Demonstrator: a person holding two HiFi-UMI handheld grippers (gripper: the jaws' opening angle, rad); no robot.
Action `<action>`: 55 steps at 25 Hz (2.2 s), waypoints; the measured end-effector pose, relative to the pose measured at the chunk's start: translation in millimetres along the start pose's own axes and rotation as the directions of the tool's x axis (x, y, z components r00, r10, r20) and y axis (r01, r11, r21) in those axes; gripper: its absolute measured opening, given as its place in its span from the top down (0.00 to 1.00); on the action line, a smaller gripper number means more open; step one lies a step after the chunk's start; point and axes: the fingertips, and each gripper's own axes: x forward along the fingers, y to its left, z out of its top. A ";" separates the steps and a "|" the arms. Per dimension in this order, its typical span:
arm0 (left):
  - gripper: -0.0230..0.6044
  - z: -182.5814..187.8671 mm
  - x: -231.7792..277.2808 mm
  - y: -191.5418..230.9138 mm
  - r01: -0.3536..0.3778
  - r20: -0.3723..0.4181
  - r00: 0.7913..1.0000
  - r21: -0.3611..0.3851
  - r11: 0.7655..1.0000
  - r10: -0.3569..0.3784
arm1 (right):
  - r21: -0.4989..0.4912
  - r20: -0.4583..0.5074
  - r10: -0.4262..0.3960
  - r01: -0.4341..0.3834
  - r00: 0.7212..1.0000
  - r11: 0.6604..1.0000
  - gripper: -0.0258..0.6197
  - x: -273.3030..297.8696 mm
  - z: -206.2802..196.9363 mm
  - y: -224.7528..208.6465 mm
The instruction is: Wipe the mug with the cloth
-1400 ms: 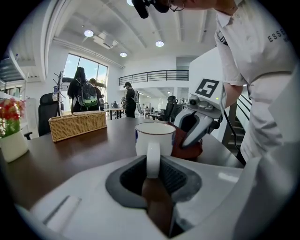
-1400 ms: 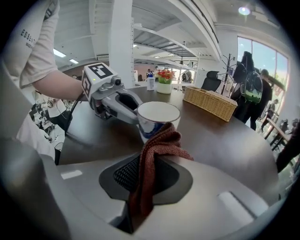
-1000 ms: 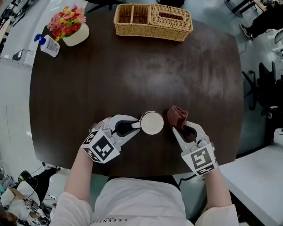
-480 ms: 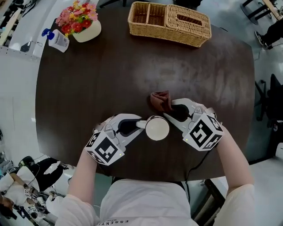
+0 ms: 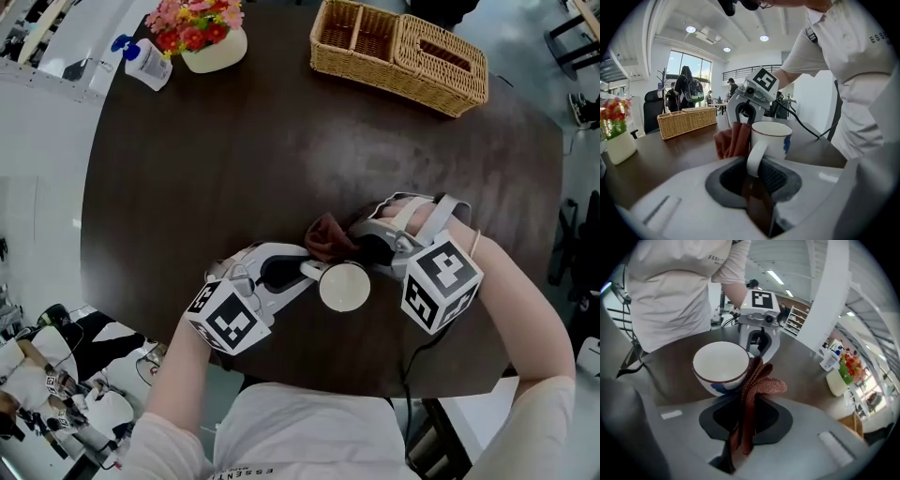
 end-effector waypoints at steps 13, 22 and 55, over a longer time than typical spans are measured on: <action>0.85 -6.1 -6.8 -3.2 -0.042 -0.008 0.999 -0.061 0.997 0.042 | 0.183 0.029 -0.061 0.055 0.998 0.982 0.83 -12.2 -4.9 32.5; 0.85 -7.0 -8.6 -8.3 -0.126 -0.048 0.991 -0.102 0.987 0.122 | 0.343 0.004 -0.160 0.149 0.987 0.927 0.83 -25.1 -0.2 75.5; 0.86 15.2 -15.1 -42.6 0.133 0.150 0.978 0.086 0.987 -0.145 | 0.939 -0.320 -0.515 0.337 0.795 -0.064 0.83 -38.5 3.3 108.9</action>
